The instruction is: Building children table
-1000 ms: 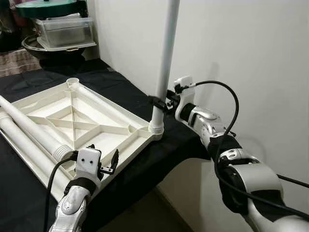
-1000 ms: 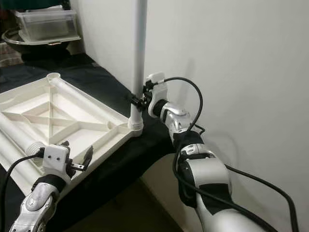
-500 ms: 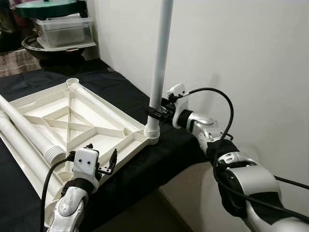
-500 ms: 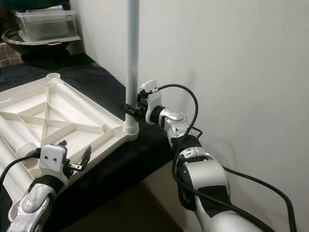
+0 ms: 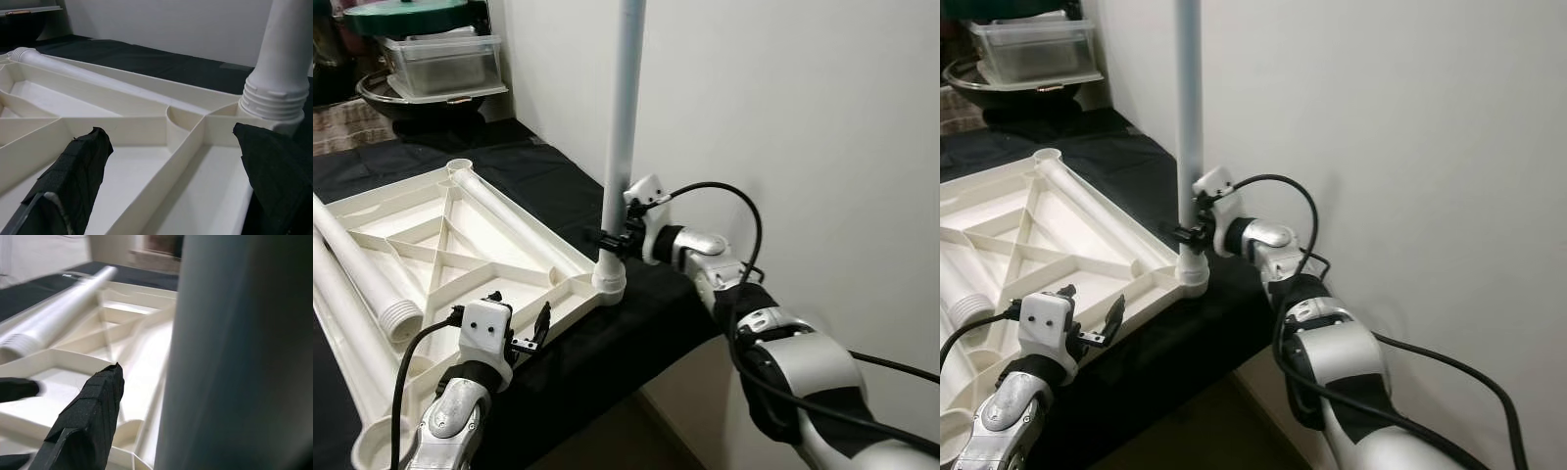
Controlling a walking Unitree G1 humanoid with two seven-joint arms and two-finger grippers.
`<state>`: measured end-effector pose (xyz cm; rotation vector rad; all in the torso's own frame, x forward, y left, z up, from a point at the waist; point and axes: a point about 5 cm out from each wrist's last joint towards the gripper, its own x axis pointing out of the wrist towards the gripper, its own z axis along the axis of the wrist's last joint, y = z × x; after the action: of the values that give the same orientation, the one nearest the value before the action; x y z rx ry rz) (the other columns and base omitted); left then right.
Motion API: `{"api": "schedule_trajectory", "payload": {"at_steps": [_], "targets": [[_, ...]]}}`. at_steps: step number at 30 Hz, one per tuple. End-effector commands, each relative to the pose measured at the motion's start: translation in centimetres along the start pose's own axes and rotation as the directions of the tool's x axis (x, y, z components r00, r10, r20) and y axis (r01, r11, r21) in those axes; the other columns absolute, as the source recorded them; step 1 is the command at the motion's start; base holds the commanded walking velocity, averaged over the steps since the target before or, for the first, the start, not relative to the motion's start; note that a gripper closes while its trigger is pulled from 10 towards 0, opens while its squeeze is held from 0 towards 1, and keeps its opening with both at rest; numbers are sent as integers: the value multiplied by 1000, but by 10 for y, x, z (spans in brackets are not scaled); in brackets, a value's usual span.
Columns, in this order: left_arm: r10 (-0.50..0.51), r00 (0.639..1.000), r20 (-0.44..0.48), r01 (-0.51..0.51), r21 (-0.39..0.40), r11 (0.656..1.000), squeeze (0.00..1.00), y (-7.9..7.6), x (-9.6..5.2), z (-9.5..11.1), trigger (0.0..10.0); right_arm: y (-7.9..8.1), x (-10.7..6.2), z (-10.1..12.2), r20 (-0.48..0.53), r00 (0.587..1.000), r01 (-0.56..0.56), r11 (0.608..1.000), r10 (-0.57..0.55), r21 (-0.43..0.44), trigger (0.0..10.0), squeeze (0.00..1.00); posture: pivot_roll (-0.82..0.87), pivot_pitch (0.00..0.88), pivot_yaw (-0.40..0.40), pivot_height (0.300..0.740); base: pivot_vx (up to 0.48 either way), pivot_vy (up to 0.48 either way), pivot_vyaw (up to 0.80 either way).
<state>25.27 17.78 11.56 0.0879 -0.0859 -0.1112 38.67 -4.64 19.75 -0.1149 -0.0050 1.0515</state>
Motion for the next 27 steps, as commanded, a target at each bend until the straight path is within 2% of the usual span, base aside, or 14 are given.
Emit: {"api": "schedule_trajectory", "payload": {"at_steps": [1,4,9,11,12,13,14,15,16,18,19,23,27], "targets": [[-5,1000,-7,5,-4,1000,0,0,-2,0,10000,9,6,2,4,997,-75,997,75,-28,10000,0,118,0,-121,740,0,0,0],[-2,1000,-9,2,-5,1000,0,0,-3,0,10000,11,7,1,7,996,-88,996,88,-34,10000,0,114,0,-119,740,0,0,0],[-2,1000,-10,2,-4,1000,0,1,-3,0,10000,1,-2,-2,-8,1000,-25,999,25,-39,10000,0,108,0,-118,740,0,0,0],[-2,1000,-9,2,-5,1000,0,1,-2,0,10000,-7,-9,0,-4,1000,2,999,-2,-35,9176,0,103,0,-119,740,0,0,0],[-2,1000,-9,2,-5,1000,0,1,-2,0,10000,-7,-9,0,-4,1000,2,999,-2,-35,9176,0,103,0,-119,740,0,0,0],[-2,1000,-8,2,-6,1000,0,0,-1,-1,10000,-10,-12,1,-2,1000,6,999,-6,-37,7529,0,101,0,-118,740,0,0,0],[-2,1000,-8,2,-6,1000,0,0,-1,-1,10000,-10,-12,1,-2,1000,6,999,-6,-37,7529,0,101,0,-118,740,0,0,0],[-4,1000,-9,4,-8,1000,0,0,-1,-1,10000,-12,-14,3,2,1000,10,999,-10,-41,5059,0,101,0,-119,740,0,0,0],[-6,1000,-9,6,-11,1000,0,-1,-1,-1,10000,-14,-15,5,6,1000,12,999,-12,-43,4588,0,101,0,-119,740,0,0,0],[-7,1000,-9,7,-13,1000,0,-2,-1,-1,10000,-15,-16,6,10,1000,12,999,-12,-44,4588,0,102,0,-119,740,0,0,0],[-9,1000,-8,9,-14,1000,0,-3,-1,-1,10000,-16,-16,8,17,1000,17,999,-17,-37,0,0,102,0,-119,740,0,0,0],[-11,1000,-7,11,-15,1000,0,-4,0,-1,10000,-17,-15,8,9,999,48,998,-48,-31,0,0,103,0,-120,740,0,0,0],[-12,1000,-4,12,-14,1000,0,-4,-1,0,10000,-16,-10,3,-51,990,126,989,-130,-81,0,0,102,0,-119,740,0,0,0]]}}
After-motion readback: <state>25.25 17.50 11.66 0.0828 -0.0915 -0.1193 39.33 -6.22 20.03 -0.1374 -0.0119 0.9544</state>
